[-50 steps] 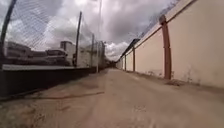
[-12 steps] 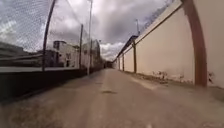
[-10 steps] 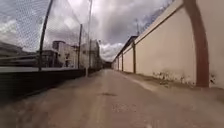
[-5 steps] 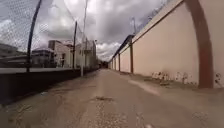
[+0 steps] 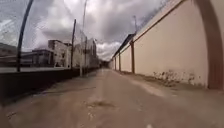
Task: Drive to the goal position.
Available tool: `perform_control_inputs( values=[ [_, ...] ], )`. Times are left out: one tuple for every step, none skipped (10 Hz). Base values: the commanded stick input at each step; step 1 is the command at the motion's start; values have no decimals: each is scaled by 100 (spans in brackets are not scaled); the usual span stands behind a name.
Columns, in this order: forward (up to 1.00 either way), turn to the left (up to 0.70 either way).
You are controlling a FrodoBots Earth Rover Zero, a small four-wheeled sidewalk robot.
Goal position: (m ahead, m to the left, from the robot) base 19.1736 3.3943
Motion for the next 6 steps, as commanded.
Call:
perform_control_inputs(
  values=[
    [60, -2],
    [60, 0],
    [60, 0],
    [60, 0],
    [60, -1],
    [60, -4]
  ],
)
